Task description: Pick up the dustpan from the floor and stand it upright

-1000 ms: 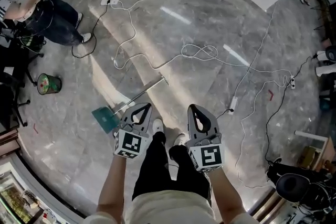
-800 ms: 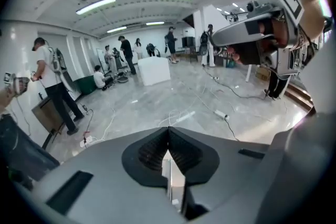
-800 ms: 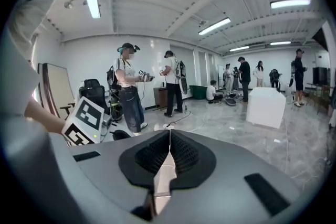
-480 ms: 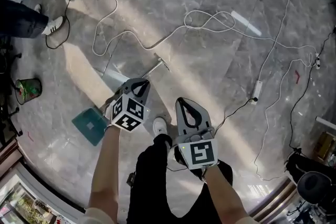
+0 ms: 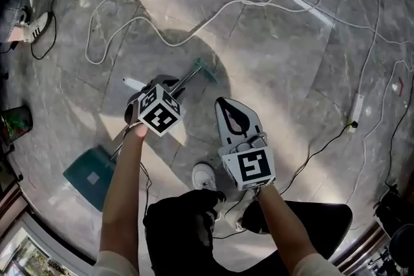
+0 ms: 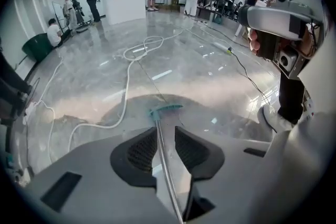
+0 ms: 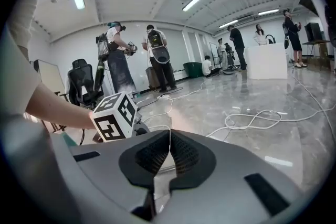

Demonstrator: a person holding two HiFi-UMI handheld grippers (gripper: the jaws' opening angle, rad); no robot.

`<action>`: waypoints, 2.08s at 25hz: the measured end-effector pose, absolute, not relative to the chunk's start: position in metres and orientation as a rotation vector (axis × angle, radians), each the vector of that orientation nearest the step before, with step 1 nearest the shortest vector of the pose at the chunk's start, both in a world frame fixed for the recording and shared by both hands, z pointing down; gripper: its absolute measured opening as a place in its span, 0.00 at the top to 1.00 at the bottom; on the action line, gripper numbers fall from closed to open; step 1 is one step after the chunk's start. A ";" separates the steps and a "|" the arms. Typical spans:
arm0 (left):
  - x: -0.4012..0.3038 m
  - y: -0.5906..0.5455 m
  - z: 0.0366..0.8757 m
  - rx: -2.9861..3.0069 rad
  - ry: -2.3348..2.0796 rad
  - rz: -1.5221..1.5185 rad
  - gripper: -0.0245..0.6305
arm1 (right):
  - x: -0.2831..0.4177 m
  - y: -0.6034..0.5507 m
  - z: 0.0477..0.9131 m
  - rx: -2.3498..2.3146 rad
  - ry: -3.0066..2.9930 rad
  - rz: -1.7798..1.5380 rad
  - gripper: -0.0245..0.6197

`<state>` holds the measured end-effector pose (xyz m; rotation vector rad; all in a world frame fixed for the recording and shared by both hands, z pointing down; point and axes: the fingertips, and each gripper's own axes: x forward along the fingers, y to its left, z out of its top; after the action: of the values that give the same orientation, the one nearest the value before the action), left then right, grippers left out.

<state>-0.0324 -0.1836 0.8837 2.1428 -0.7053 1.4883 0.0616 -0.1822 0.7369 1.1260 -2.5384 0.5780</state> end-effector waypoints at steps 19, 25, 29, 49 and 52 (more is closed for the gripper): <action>-0.028 -0.208 1.035 1.949 -0.679 1.621 0.80 | 0.071 -0.162 0.846 1.080 -2.601 0.471 0.93; -0.029 -0.208 1.037 1.875 -0.672 1.603 0.82 | 0.068 -0.169 0.843 1.046 -2.595 0.447 0.93; -0.030 -0.206 1.034 1.867 -0.716 1.594 0.83 | 0.067 -0.179 0.837 1.074 -2.622 0.433 0.93; -0.061 -0.158 0.651 2.249 -0.858 1.289 0.84 | 0.023 -0.178 0.483 0.990 -2.737 0.460 0.93; -0.068 -0.143 0.588 2.353 -0.866 1.230 0.84 | 0.016 -0.164 0.423 1.067 -2.775 0.544 0.93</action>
<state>-0.0677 -0.1434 0.5880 2.3527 -0.8659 1.2303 0.0159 -0.1636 0.4229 1.0674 -2.7752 0.5441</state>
